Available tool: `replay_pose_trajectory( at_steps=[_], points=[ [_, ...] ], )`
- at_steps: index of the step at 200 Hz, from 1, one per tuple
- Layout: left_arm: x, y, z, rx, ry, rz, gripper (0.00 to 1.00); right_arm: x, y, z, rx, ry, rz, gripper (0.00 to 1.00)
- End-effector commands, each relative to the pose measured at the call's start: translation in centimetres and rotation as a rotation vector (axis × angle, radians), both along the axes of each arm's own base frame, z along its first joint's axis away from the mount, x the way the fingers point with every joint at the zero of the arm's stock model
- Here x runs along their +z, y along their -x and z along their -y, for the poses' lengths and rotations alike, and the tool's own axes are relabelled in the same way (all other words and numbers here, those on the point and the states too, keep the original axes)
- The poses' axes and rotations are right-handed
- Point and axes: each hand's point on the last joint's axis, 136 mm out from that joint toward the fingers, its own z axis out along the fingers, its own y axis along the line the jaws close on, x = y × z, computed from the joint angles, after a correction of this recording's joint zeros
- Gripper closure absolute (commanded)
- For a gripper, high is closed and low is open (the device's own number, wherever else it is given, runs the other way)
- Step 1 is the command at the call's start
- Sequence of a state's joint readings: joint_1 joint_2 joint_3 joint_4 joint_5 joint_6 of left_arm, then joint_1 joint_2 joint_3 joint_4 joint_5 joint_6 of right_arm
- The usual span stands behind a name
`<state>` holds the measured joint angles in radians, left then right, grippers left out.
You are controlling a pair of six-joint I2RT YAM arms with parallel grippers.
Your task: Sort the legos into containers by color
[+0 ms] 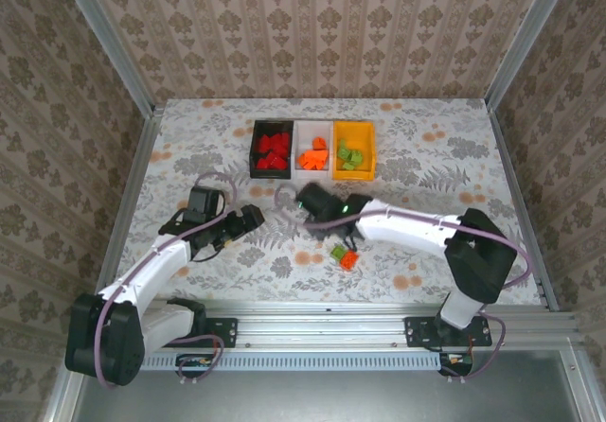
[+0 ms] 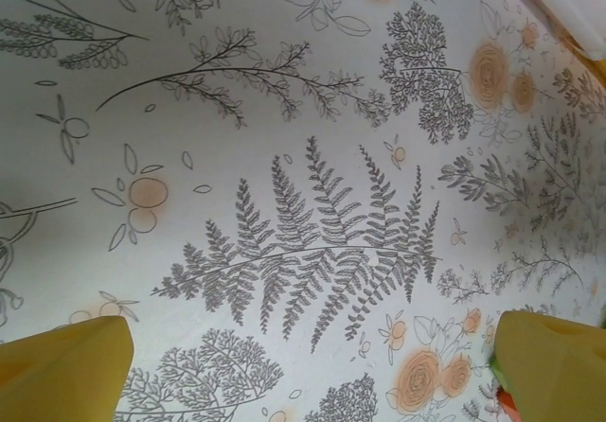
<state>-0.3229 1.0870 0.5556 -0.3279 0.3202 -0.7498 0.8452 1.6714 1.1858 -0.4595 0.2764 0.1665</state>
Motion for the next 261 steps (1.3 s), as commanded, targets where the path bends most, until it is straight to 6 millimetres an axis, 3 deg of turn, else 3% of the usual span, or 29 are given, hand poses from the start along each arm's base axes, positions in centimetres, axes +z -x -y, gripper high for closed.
replay_pose_trajectory(
  at_steps=[1, 26, 53, 76, 106, 127, 143, 175, 190, 203, 237, 261],
  points=[
    [0.1, 0.1, 2.2, -0.049, 0.041, 0.000, 0.00, 3.7, -7.7, 3.2, -0.159, -0.052, 0.120, 0.81],
    [-0.2, 0.9, 5.6, -0.166, 0.023, -0.021, 0.00, 3.3, -14.5, 6.4, -0.312, -0.064, 0.109, 0.81],
    [-0.5, 1.2, 7.1, -0.206, 0.009, -0.027, 0.00, 1.4, -19.3, 8.4, -0.393, -0.083, 0.040, 0.81],
    [-0.2, 1.0, 7.1, -0.209, -0.001, -0.021, 0.00, -0.2, -20.6, 9.6, -0.415, -0.054, -0.012, 0.80],
    [0.2, 0.9, 7.1, -0.216, -0.008, -0.016, 0.00, -0.3, -21.0, 10.0, -0.429, -0.074, -0.023, 0.73],
    [0.3, 0.8, 7.2, -0.219, -0.006, -0.016, 0.00, 0.6, -20.7, 10.2, -0.428, -0.076, -0.005, 0.58],
    [0.4, 0.7, 7.3, -0.221, -0.006, -0.016, 0.00, 2.8, -20.2, 10.3, -0.426, -0.106, 0.036, 0.53],
    [0.5, 0.5, 7.3, -0.219, -0.008, -0.006, 0.00, 7.8, -17.2, 9.9, -0.409, -0.150, 0.142, 0.48],
    [0.4, 0.4, 7.3, -0.217, -0.015, -0.005, 0.00, 8.2, -14.0, 9.0, -0.366, -0.149, 0.147, 0.47],
    [0.3, 0.3, 7.0, -0.214, -0.029, 0.002, 0.00, 7.2, -10.6, 7.9, -0.307, -0.131, 0.127, 0.44],
    [0.0, -0.3, 4.6, -0.155, -0.050, 0.011, 0.00, 1.8, -0.9, 4.7, -0.105, -0.063, -0.010, 0.34],
    [-0.2, -1.2, 2.7, -0.090, -0.018, -0.002, 0.00, -0.9, 4.0, 2.7, 0.022, -0.008, -0.079, 0.28]
  ],
)
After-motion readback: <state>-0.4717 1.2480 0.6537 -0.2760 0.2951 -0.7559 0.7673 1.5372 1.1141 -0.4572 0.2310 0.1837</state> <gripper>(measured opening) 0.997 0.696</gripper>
